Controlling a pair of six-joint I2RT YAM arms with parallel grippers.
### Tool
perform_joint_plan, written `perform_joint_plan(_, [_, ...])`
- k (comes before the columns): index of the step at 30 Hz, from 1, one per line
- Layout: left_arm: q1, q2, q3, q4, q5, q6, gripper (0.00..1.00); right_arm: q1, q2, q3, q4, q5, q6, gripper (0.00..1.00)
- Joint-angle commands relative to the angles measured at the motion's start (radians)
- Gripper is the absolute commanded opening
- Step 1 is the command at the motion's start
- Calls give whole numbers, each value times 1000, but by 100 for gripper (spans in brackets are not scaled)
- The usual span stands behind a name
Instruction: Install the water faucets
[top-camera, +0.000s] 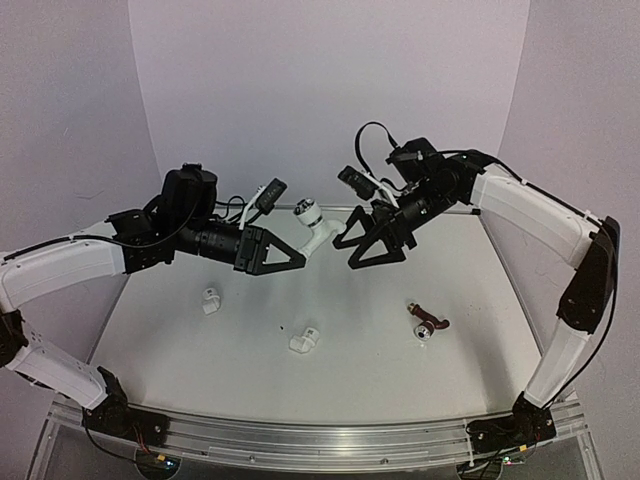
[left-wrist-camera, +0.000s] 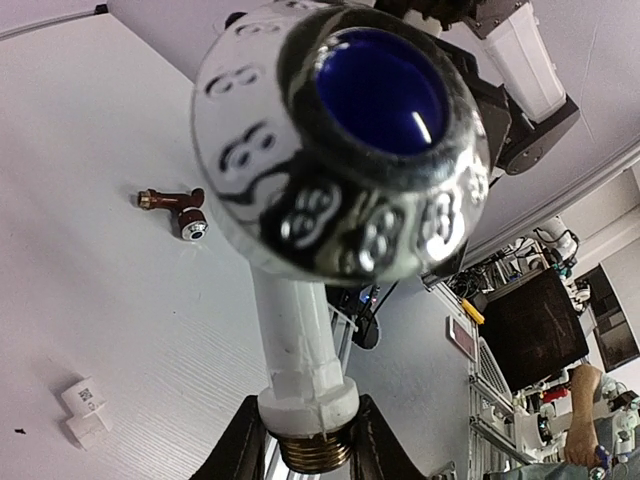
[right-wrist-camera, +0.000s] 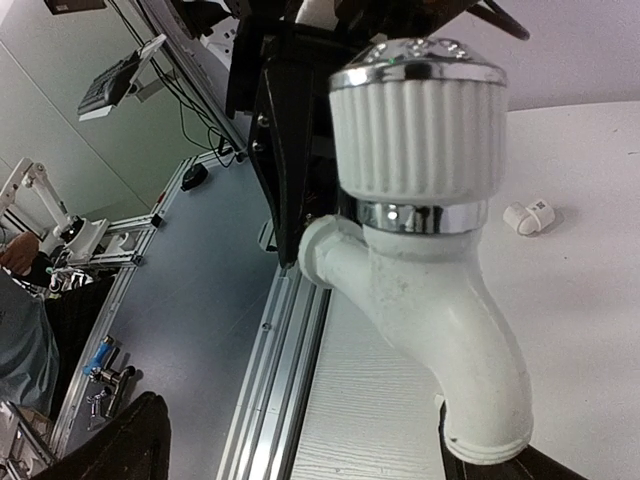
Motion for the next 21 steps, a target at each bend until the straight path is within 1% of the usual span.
perform_joint_plan(1, [-15,-27,-10,80,57,15,0,-5,32,57,-1,-53,28,86])
perform_joint_plan(4, [-16,-39,-7,75,63,15,0,-6,49,55,-4,-31,29,84])
perform_joint_plan(9, [-16,-81,-24,69,48,9,0,-6,32,36,-2,71,9,82])
perform_joint_plan(12, [-16,-67,-20,61,69,4,0,-6,44,51,1,25,20,80])
perform_joint_plan(16, [-17,-29,0,52,110,2,0,3,71,91,0,-61,46,75])
perform_joint_plan(18, [-17,-23,11,45,117,1,0,14,71,95,0,-78,46,73])
perform_joint_plan(19, [-18,-18,17,43,123,-3,0,31,66,94,-1,-84,46,70])
perform_joint_plan(21, [-20,-14,21,44,138,-6,0,46,61,92,1,-76,47,67])
